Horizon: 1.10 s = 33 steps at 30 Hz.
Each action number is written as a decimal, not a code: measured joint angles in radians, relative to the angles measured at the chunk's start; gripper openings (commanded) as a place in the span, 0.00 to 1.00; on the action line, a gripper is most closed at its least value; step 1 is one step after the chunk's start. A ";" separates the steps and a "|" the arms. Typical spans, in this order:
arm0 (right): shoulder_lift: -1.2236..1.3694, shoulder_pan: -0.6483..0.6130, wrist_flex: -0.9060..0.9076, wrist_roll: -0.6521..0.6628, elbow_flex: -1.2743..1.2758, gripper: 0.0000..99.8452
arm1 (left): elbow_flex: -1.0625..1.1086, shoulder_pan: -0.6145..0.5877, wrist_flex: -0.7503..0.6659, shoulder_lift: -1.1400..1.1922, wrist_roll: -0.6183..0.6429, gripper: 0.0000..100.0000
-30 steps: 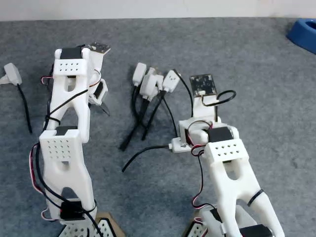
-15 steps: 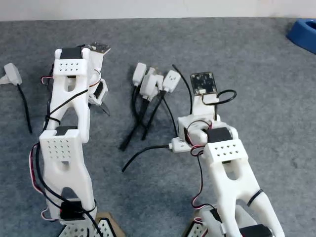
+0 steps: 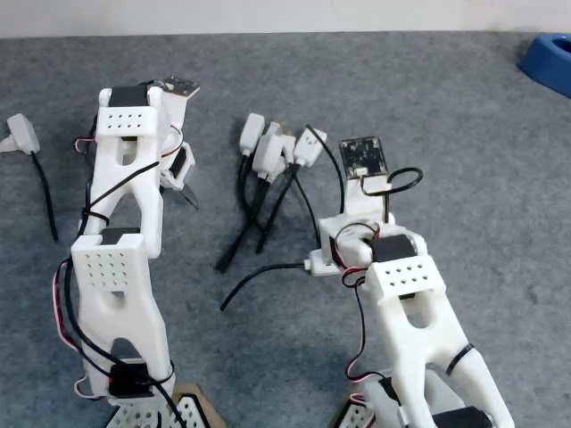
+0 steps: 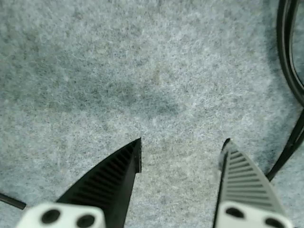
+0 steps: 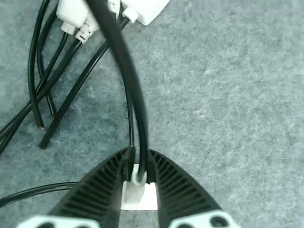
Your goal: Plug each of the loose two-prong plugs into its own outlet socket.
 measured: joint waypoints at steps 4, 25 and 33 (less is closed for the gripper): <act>-0.005 -0.002 -0.044 0.000 0.031 0.01 | 0.000 0.000 0.000 0.000 0.000 0.27; -0.012 -0.061 -0.041 0.000 0.091 0.01 | 0.000 0.000 0.000 0.000 0.000 0.27; -0.012 -0.061 -0.041 0.000 0.091 0.01 | 0.000 0.000 0.000 0.000 0.000 0.27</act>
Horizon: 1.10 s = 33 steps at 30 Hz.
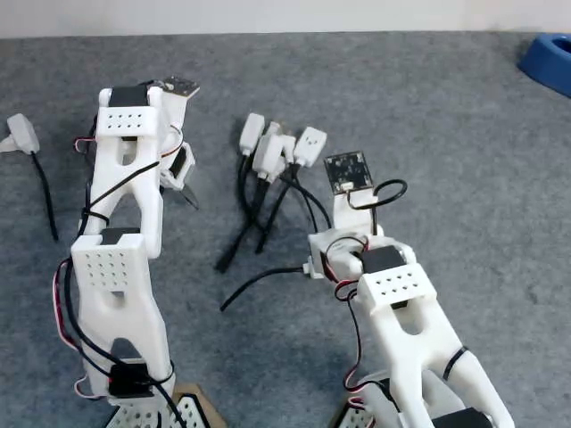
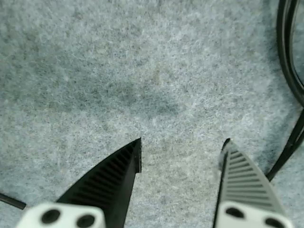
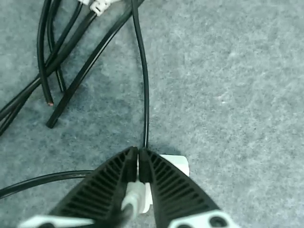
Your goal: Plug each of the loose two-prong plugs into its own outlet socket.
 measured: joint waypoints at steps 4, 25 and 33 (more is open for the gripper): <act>-0.002 0.000 -0.015 0.005 0.021 0.01 | 0.000 0.000 0.000 0.000 0.000 0.27; -0.006 -0.003 0.106 0.009 0.020 0.06 | 0.000 0.000 0.000 0.000 0.000 0.27; -0.003 -0.005 0.129 0.012 0.015 0.11 | 0.000 0.000 0.000 0.000 0.000 0.27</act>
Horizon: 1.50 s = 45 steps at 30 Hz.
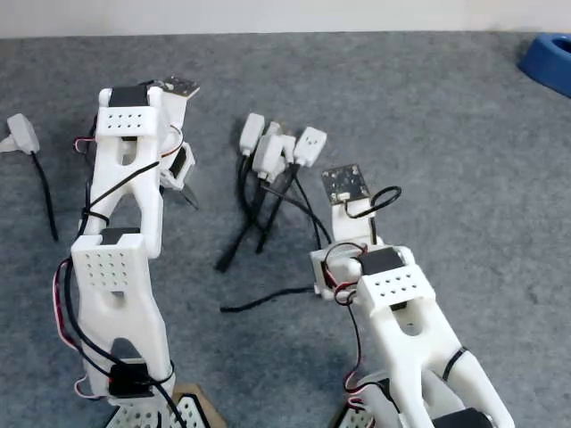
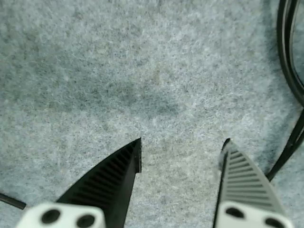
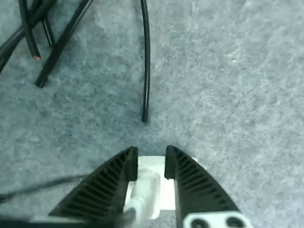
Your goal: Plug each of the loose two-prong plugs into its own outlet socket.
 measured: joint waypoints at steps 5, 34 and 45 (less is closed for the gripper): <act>0.000 0.000 0.000 0.000 0.000 0.11 | 0.000 0.000 0.000 0.000 0.000 0.27; -0.245 0.032 0.034 0.037 0.035 0.12 | 0.000 0.000 0.000 0.000 0.000 0.27; -0.252 0.371 0.144 0.006 -0.084 0.19 | -0.005 0.232 0.014 0.000 -0.066 0.27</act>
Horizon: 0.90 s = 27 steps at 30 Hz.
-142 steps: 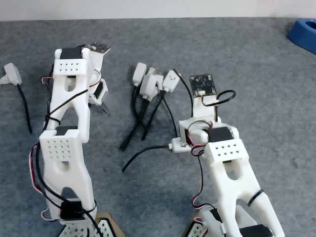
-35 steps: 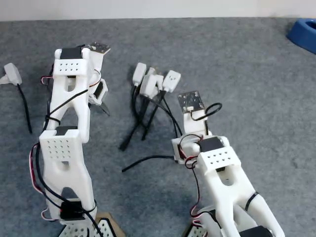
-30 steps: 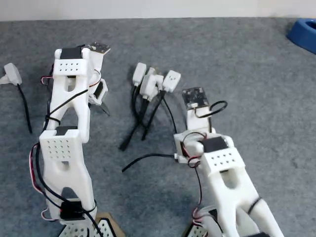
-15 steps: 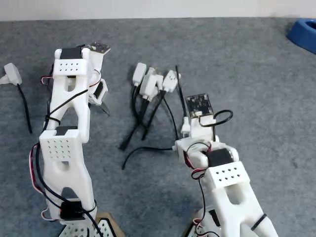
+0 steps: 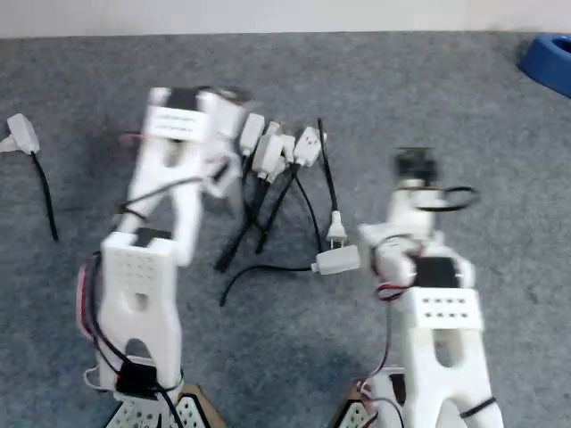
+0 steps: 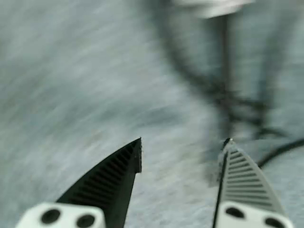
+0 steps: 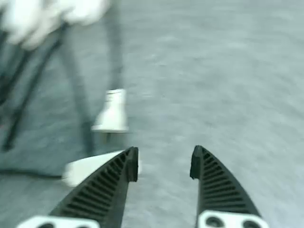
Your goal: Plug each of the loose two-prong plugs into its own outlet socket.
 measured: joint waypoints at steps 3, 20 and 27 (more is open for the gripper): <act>0.000 0.216 0.005 0.003 -0.028 0.19 | -0.049 0.106 0.002 0.000 -0.003 0.27; 0.000 0.620 -0.180 0.110 0.144 0.19 | -0.204 0.434 0.008 0.147 -0.026 0.27; -0.003 0.620 -0.180 0.110 0.184 0.19 | -0.341 0.433 0.008 0.242 -0.026 0.27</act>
